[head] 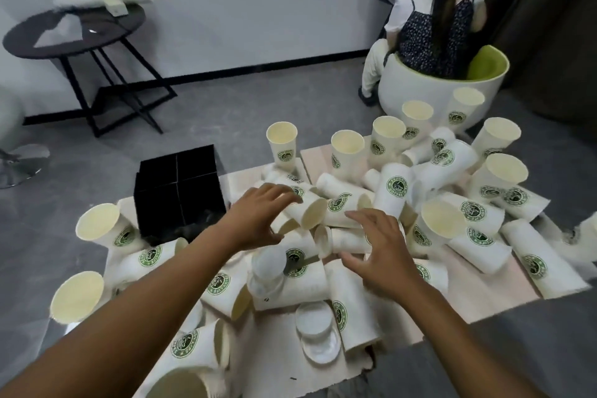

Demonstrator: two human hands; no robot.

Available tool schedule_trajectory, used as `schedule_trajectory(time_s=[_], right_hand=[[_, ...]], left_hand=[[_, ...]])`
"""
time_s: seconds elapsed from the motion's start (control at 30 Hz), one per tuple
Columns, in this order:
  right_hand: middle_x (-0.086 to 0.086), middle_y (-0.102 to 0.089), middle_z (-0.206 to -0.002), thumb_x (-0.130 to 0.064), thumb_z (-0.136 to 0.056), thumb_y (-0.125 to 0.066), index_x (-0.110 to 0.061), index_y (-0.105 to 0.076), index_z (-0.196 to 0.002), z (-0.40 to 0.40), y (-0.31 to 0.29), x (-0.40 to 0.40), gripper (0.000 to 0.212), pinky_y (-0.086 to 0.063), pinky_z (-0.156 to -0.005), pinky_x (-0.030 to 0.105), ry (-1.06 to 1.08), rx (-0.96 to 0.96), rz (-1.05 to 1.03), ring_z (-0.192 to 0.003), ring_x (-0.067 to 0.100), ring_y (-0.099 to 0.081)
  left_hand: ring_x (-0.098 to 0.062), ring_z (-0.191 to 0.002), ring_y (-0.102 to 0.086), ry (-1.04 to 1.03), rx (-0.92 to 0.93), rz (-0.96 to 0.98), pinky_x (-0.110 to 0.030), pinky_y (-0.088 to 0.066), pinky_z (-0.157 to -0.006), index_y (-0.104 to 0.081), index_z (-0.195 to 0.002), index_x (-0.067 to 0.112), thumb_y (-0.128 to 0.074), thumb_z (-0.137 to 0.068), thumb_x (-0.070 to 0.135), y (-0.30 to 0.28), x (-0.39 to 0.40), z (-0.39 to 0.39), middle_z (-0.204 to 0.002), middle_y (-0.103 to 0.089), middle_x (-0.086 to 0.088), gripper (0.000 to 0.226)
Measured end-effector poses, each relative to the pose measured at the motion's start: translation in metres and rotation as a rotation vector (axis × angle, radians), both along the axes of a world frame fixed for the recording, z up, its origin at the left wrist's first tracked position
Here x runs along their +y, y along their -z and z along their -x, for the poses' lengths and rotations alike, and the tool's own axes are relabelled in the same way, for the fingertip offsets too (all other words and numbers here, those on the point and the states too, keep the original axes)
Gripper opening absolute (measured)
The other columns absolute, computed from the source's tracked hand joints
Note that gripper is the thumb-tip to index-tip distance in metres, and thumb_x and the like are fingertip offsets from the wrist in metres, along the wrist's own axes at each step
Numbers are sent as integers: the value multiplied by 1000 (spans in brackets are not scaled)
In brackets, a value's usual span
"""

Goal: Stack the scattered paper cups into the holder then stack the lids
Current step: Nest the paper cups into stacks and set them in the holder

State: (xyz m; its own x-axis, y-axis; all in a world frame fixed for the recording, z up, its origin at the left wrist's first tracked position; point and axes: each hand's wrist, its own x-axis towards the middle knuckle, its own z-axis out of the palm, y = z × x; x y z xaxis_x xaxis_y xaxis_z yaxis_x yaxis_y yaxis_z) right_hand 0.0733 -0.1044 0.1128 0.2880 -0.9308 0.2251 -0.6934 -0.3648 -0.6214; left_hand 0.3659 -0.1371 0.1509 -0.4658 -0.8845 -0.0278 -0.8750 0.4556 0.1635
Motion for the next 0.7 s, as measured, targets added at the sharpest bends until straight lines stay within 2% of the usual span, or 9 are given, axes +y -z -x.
schedule_trajectory(time_s=[0.1,0.2,0.27,0.37,0.43,0.53,0.7], right_hand=[[-12,-50,-131,-51,-72,-69,-32,-57,-137,10,8,-15,68,-49,-100,45,-4,-57,-23,-116,18,-50],[-12,-50,-130,-47,-74,-72,-31,-57,-137,23,18,-29,66,-54,-97,46,-4,-114,-39,-116,22,-52],[-9,-52,-129,-45,-74,-72,-30,-59,-136,32,21,-34,65,-52,-99,43,6,-111,-42,-116,23,-52],[-6,-55,-127,-44,-75,-69,-25,-61,-134,46,22,-41,62,-37,-106,17,36,-81,-33,-114,22,-52],[-6,-55,-125,-42,-76,-71,-23,-61,-134,54,23,-46,62,-30,-104,9,59,-83,-38,-114,20,-51],[-7,-55,-123,-31,-74,-79,-21,-63,-133,63,26,-52,62,-31,-103,9,130,-125,-37,-114,17,-51],[-7,-55,-126,-24,-72,-89,-22,-61,-133,70,28,-56,67,-43,-100,25,206,-142,-48,-116,18,-54]], left_hand=[[-26,-135,-48,56,-50,17,-46,-49,-99,-47,-143,32,-83,-75,41,15,-32,15,-148,-51,3,77],[-25,-137,-46,76,-103,-30,-44,-46,-102,-43,-146,34,-85,-70,38,28,-56,26,-149,-49,4,87],[-25,-137,-44,70,-118,-71,-42,-44,-103,-41,-146,34,-88,-65,34,35,-66,31,-150,-48,4,93],[-23,-141,-41,57,-110,-120,-41,-39,-107,-41,-149,34,-88,-65,29,44,-74,39,-153,-45,5,97],[-22,-142,-40,56,-110,-143,-39,-35,-109,-41,-150,33,-87,-65,28,50,-77,43,-155,-44,6,97],[-19,-145,-37,71,-145,-177,-37,-31,-111,-36,-154,33,-85,-66,27,57,-81,49,-158,-41,9,101],[-17,-148,-34,69,-220,-207,-38,-25,-115,-29,-158,32,-87,-68,26,60,-89,50,-159,-38,10,107]])
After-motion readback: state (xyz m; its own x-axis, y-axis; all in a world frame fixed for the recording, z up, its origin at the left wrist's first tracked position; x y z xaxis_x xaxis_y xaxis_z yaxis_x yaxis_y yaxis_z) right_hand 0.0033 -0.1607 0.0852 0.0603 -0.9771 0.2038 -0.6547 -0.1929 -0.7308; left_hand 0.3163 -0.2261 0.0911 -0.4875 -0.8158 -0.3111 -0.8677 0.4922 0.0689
